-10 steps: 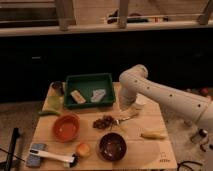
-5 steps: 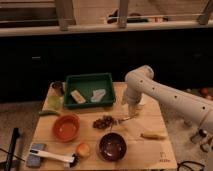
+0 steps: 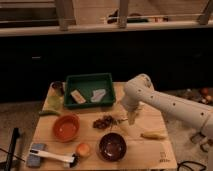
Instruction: Place fork in red bowl
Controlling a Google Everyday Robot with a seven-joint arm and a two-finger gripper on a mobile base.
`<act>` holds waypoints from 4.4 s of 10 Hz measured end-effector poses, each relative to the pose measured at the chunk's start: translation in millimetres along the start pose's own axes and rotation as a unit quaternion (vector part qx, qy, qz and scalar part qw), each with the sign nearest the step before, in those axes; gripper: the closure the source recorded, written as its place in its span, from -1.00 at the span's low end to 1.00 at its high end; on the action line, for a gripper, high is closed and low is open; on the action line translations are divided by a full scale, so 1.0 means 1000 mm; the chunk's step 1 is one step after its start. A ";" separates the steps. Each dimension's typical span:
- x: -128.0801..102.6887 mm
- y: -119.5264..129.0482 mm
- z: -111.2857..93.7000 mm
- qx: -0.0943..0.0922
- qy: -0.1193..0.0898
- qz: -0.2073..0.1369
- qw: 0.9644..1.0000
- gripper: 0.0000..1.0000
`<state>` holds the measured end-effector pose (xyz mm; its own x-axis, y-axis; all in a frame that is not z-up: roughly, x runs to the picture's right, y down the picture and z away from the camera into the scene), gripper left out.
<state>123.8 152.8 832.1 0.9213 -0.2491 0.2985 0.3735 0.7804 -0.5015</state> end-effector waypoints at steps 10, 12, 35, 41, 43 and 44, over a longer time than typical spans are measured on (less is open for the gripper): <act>0.016 -0.011 0.048 0.053 0.014 0.034 0.998 -0.60; 0.030 -0.005 0.052 0.054 0.013 0.047 0.997 -0.60; 0.022 -0.015 -0.008 0.016 0.019 0.042 0.999 1.00; 0.006 -0.020 -0.048 -0.003 0.021 0.029 0.999 1.00; -0.010 -0.024 -0.063 0.002 0.018 0.012 1.000 1.00; -0.012 -0.023 -0.066 0.003 0.018 0.009 1.000 1.00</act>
<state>110.9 100.0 786.9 0.9310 -0.2561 0.2603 0.3570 0.7884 -0.5010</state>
